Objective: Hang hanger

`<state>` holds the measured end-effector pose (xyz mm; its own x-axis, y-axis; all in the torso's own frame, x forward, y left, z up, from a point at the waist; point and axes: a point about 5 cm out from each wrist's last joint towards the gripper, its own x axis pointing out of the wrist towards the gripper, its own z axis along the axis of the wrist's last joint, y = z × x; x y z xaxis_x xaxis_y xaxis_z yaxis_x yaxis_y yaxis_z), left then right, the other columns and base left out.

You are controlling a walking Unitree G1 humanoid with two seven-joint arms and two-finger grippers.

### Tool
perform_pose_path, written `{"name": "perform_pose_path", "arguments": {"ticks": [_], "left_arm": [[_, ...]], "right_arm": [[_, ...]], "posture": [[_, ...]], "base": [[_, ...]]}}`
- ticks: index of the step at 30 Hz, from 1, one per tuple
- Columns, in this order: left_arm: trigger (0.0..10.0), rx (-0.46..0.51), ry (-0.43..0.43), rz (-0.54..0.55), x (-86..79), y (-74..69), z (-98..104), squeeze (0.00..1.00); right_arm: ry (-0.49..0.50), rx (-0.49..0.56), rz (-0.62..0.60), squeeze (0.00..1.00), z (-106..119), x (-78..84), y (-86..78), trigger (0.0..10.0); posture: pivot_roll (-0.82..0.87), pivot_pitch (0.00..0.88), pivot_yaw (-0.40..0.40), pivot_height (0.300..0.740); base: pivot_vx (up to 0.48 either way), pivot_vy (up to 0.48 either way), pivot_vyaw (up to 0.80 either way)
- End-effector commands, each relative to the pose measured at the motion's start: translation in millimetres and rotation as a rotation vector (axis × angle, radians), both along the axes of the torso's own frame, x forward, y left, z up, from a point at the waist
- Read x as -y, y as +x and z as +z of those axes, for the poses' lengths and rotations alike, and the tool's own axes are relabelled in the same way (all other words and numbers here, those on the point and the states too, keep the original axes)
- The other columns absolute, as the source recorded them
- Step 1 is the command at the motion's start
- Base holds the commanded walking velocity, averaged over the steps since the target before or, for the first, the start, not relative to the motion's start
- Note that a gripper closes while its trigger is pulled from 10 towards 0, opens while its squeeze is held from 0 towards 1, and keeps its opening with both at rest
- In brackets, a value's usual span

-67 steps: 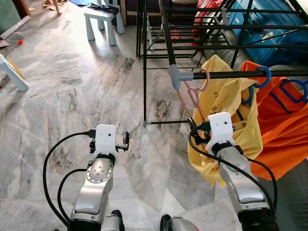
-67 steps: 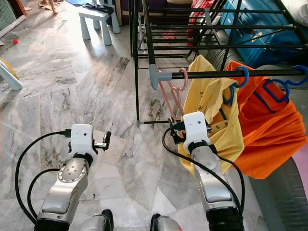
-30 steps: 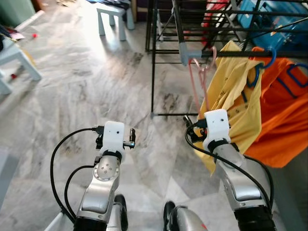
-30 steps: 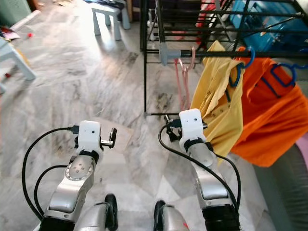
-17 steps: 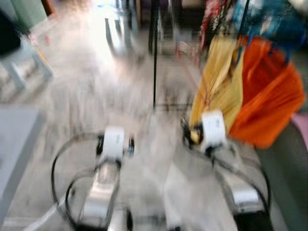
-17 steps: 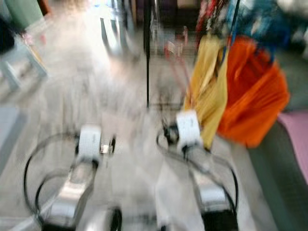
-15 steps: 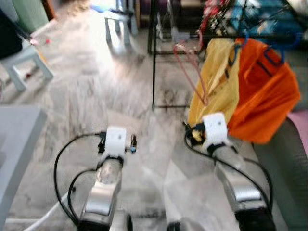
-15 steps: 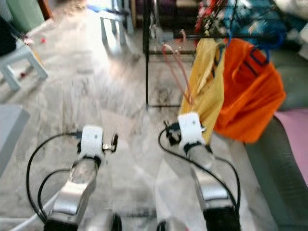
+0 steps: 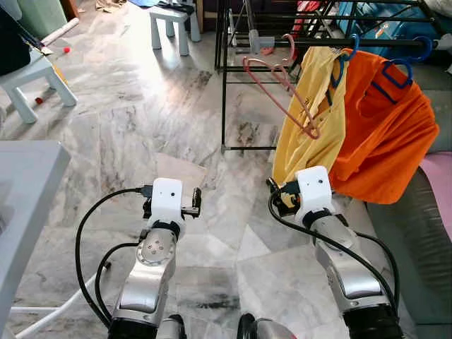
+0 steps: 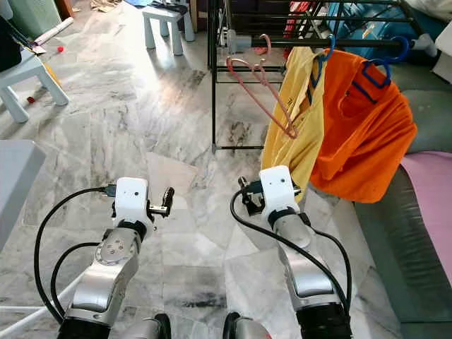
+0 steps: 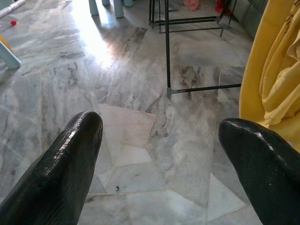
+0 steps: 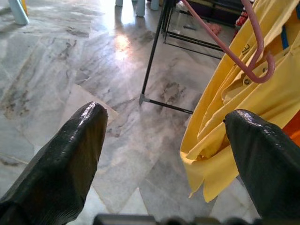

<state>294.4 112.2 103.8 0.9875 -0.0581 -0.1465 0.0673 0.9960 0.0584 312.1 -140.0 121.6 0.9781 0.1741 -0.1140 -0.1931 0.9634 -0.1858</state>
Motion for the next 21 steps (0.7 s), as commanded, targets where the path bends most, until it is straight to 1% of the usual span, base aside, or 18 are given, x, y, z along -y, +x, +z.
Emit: {"name": "perform_pose_path", "arguments": {"ticks": [1, 3, 5, 10, 21], "left_arm": [[10.0, 0.015, -0.002, -0.006, -2.5, -3.4, 1.2, 0.0], [10.0, 0.012, -0.009, -0.006, -3.2, -3.5, 0.6, 0.0], [10.0, 0.012, -0.021, -0.012, -2.9, -1.9, 1.1, 0.0], [10.0, 0.015, -0.016, -0.016, -2.0, -1.1, 2.5, 0.0], [10.0, 0.002, -0.019, -0.013, -1.8, -2.3, -0.4, 0.0]], "right_arm": [[0.014, 0.004, -0.016, 0.0, 1.8, 4.2, -2.5, 10.0], [0.009, 0.005, -0.015, 0.0, 1.9, 4.2, -2.6, 10.0], [0.006, 0.023, 0.017, 0.0, 5.2, -0.2, -2.1, 10.0], [-0.016, 0.019, 0.032, 0.0, 4.0, -4.2, -2.9, 10.0], [-0.016, 0.003, 0.052, 0.0, 1.2, -5.7, -4.8, 10.0]], "posture": [[-0.02, 0.209, -0.055, 0.74], [-0.02, 0.209, -0.055, 0.74], [-0.02, 0.209, -0.055, 0.74], [-0.02, 0.21, -0.052, 0.74], [-0.02, 0.212, -0.053, 0.74]], "base": [[0.0, 0.0, 0.0], [0.0, 0.0, 0.0], [0.0, 0.0, 0.0], [0.0, 0.0, 0.69], [0.0, -0.338, 0.8]]}}
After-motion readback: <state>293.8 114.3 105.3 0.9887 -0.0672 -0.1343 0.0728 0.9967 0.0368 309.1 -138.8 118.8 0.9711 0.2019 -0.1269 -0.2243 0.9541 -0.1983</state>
